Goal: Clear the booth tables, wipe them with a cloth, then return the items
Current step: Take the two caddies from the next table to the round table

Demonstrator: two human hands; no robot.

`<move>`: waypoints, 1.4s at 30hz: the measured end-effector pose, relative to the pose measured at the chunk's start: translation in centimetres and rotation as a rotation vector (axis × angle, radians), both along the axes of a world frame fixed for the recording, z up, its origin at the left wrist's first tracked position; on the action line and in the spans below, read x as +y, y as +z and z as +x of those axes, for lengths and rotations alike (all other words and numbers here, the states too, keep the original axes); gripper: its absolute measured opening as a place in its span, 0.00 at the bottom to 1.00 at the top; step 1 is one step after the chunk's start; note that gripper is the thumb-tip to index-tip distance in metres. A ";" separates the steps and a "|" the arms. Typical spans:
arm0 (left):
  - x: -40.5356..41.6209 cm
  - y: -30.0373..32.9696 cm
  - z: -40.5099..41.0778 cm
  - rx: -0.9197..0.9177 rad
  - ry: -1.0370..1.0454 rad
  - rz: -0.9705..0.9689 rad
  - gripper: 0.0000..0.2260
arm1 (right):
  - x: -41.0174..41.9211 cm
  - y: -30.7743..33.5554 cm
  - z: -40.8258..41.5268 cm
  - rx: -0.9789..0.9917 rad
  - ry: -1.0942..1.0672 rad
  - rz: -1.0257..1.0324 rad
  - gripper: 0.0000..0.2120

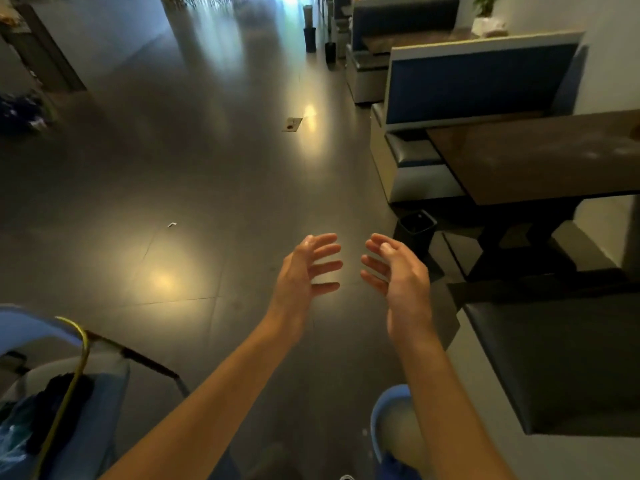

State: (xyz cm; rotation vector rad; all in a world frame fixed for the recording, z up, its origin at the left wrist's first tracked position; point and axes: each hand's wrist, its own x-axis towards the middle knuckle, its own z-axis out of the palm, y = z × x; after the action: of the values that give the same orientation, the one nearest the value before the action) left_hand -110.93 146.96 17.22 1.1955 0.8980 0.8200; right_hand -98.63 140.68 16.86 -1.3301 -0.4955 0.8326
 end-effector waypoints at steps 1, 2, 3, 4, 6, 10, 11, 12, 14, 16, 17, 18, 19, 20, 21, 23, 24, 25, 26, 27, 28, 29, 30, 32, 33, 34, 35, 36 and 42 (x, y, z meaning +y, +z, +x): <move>1.3 -0.2 1.3 0.003 -0.021 -0.005 0.26 | 0.9 -0.3 1.0 -0.002 -0.019 -0.005 0.11; 2.5 -0.4 2.6 0.005 -0.043 -0.009 0.25 | 1.7 -0.6 2.1 -0.006 -0.040 -0.012 0.11; 3.8 -0.5 3.9 0.004 -0.067 -0.010 0.25 | 2.7 -0.9 3.3 -0.003 -0.067 -0.018 0.11; 5.2 -0.7 5.3 0.000 -0.095 -0.011 0.25 | 3.7 -1.2 4.6 0.005 -0.095 -0.024 0.11; 8.0 -1.0 8.1 -0.012 -0.148 -0.004 0.25 | 5.7 -1.6 7.0 0.021 -0.150 -0.027 0.10; 14.6 -1.9 13.9 -0.016 -0.262 -0.001 0.25 | 11.2 -2.2 12.0 0.028 -0.289 -0.043 0.10; 16.5 -2.0 15.4 -0.017 -0.298 0.003 0.24 | 12.8 -2.3 13.3 0.018 -0.327 -0.051 0.11; 18.4 -2.1 16.9 -0.014 -0.335 0.009 0.24 | 14.4 -2.3 14.4 0.011 -0.361 -0.060 0.11; 22.2 -2.0 19.7 -0.014 -0.408 0.008 0.24 | 17.6 -2.1 16.5 0.004 -0.413 -0.077 0.11; 25.7 -1.5 22.4 -0.021 -0.483 0.001 0.24 | 20.6 -1.6 18.5 -0.018 -0.455 -0.104 0.11; 27.3 -1.2 23.6 -0.025 -0.519 0.003 0.25 | 22.0 -1.3 19.5 -0.026 -0.480 -0.115 0.11; 28.8 -0.9 24.7 -0.034 -0.550 0.010 0.25 | 23.3 -1.0 20.4 -0.035 -0.505 -0.118 0.10; 30.1 -0.7 25.8 -0.045 -0.575 0.011 0.24 | 24.5 -0.8 21.3 -0.041 -0.534 -0.121 0.10; 31.5 -0.7 27.0 -0.052 -0.600 0.008 0.24 | 25.6 -0.6 22.2 -0.042 -0.567 -0.126 0.09; 32.7 -0.6 28.2 -0.061 -0.625 0.005 0.23 | 26.5 -0.4 23.1 -0.042 -0.595 -0.128 0.09; 34.7 -0.8 30.5 -0.078 -0.663 -0.002 0.23 | 27.7 -0.1 24.6 -0.046 -0.625 -0.130 0.09; 35.4 -0.9 31.8 -0.081 -0.679 -0.012 0.23 | 28.2 0.0 25.5 -0.048 -0.638 -0.138 0.09; 36.0 -1.1 33.2 -0.076 -0.694 -0.022 0.22 | 28.5 0.0 26.5 -0.050 -0.651 -0.148 0.09; 36.5 -1.3 34.5 -0.072 -0.710 -0.033 0.20 | 28.8 0.0 27.5 -0.050 -0.665 -0.157 0.09; 36.8 -1.6 35.9 -0.066 -0.727 -0.049 0.18 | 29.0 -0.1 28.6 -0.045 -0.679 -0.168 0.09; 36.9 -2.0 37.4 -0.057 -0.744 -0.068 0.17 | 29.1 -0.2 29.7 -0.037 -0.692 -0.177 0.09; 37.0 -2.2 38.7 -0.050 -0.760 -0.085 0.17 | 29.2 -0.4 30.9 -0.030 -0.706 -0.185 0.09; 37.1 -2.5 40.1 -0.044 -0.776 -0.093 0.18 | 29.3 -0.6 32.1 -0.029 -0.719 -0.191 0.09; 37.3 -3.0 43.2 -0.032 -0.809 -0.087 0.18 | 29.3 -1.1 35.0 -0.029 -0.748 -0.187 0.09; 37.4 -3.1 44.8 -0.026 -0.822 -0.084 0.18 | 29.3 -1.4 36.6 -0.023 -0.765 -0.180 0.09; 37.6 -3.2 46.6 -0.018 -0.832 -0.081 0.18 | 29.4 -1.7 38.4 -0.015 -0.781 -0.172 0.09; 37.8 -3.2 48.4 -0.009 -0.837 -0.073 0.18 | 29.5 -2.0 40.1 -0.005 -0.792 -0.166 0.09; 38.0 -3.3 50.4 -0.001 -0.839 -0.061 0.18 | 29.7 -2.3 42.1 0.008 -0.795 -0.155 0.09; 39.0 -2.5 63.3 0.026 -0.797 -0.032 0.20 | 31.3 -1.5 55.0 0.025 -0.732 -0.131 0.09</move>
State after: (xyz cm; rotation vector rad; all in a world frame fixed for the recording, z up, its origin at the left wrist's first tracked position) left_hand -47.61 185.94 14.73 1.3866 0.3817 0.1426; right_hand -43.58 171.99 15.33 -1.4748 0.0837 0.2724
